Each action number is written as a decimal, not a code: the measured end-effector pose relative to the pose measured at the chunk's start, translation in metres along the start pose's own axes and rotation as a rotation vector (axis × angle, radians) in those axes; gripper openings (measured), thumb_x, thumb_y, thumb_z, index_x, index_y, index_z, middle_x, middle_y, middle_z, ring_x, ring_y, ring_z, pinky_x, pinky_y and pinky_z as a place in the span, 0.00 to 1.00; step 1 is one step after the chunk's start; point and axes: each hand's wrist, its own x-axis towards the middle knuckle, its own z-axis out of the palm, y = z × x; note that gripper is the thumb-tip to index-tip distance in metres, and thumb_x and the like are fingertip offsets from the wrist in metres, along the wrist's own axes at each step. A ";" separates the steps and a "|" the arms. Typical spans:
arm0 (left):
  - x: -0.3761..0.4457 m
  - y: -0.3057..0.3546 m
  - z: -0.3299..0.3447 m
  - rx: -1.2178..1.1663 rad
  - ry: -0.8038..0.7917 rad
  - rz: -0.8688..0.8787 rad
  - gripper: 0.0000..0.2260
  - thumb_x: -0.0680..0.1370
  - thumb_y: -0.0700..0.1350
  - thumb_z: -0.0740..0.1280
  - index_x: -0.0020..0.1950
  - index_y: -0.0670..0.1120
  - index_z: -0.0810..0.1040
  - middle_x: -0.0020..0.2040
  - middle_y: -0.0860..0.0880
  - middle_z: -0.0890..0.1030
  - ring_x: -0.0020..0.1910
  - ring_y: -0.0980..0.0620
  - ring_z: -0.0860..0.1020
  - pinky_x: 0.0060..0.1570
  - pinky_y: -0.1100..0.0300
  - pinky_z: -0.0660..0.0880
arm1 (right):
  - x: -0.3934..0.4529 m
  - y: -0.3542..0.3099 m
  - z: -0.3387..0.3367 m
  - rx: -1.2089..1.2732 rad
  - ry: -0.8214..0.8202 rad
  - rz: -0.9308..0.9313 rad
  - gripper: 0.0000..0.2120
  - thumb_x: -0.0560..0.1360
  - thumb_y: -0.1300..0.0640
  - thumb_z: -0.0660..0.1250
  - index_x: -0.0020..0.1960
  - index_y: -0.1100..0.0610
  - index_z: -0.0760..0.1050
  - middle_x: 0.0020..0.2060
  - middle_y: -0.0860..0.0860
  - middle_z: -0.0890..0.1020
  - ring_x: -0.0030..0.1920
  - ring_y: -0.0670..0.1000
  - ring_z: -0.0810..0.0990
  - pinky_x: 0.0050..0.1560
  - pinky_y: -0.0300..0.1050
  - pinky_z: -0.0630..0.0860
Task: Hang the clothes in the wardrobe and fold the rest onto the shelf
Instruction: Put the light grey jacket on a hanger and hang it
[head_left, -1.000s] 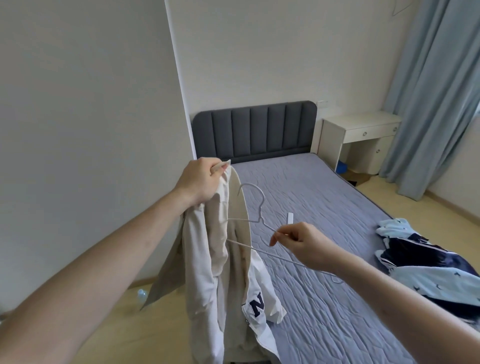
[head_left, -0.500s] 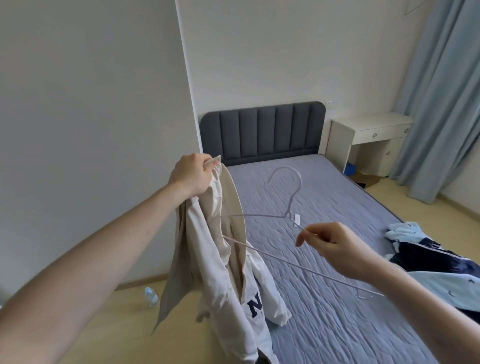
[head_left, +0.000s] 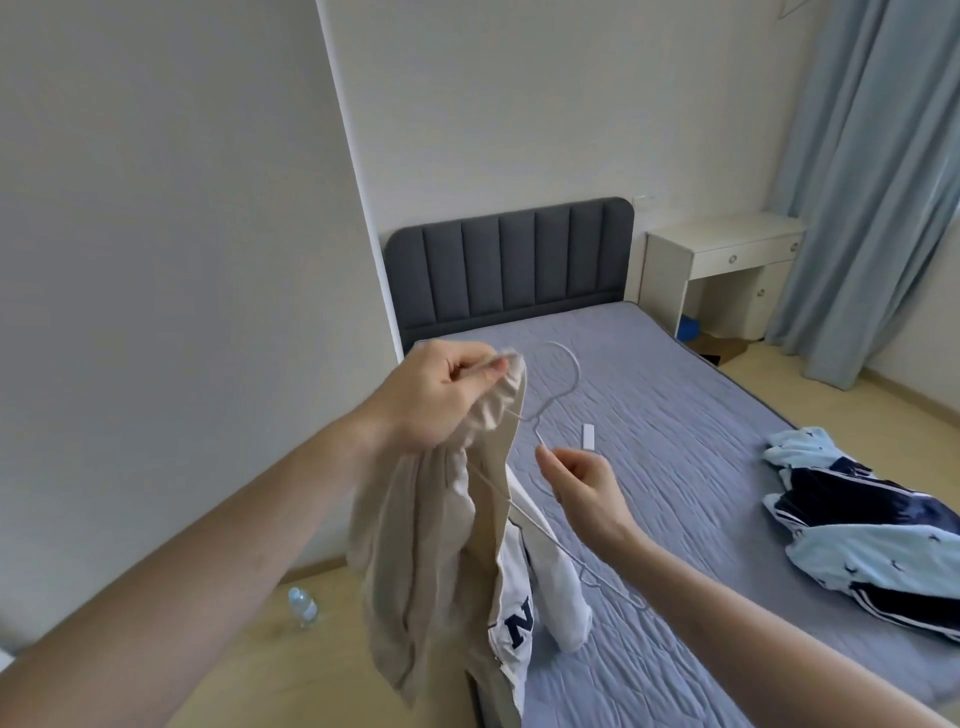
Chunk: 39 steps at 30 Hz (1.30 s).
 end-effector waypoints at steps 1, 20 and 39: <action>-0.008 0.000 0.001 0.041 -0.077 -0.024 0.18 0.84 0.54 0.64 0.35 0.50 0.76 0.29 0.58 0.69 0.30 0.58 0.67 0.36 0.61 0.67 | -0.003 0.001 0.003 0.047 0.051 -0.007 0.30 0.83 0.46 0.65 0.33 0.66 0.60 0.28 0.55 0.60 0.30 0.52 0.58 0.33 0.50 0.55; 0.064 -0.069 -0.020 0.717 -0.073 0.185 0.10 0.80 0.57 0.57 0.47 0.55 0.75 0.43 0.57 0.72 0.47 0.52 0.72 0.55 0.43 0.70 | -0.005 -0.017 -0.004 0.300 -0.036 -0.054 0.24 0.76 0.42 0.66 0.31 0.57 0.65 0.28 0.54 0.60 0.28 0.48 0.57 0.28 0.41 0.56; 0.054 -0.066 -0.037 0.104 0.110 0.088 0.13 0.76 0.38 0.59 0.32 0.48 0.67 0.35 0.50 0.68 0.39 0.46 0.67 0.41 0.55 0.62 | -0.017 0.076 0.028 -0.193 -0.363 0.235 0.11 0.74 0.55 0.72 0.50 0.39 0.77 0.45 0.43 0.82 0.45 0.42 0.80 0.50 0.47 0.81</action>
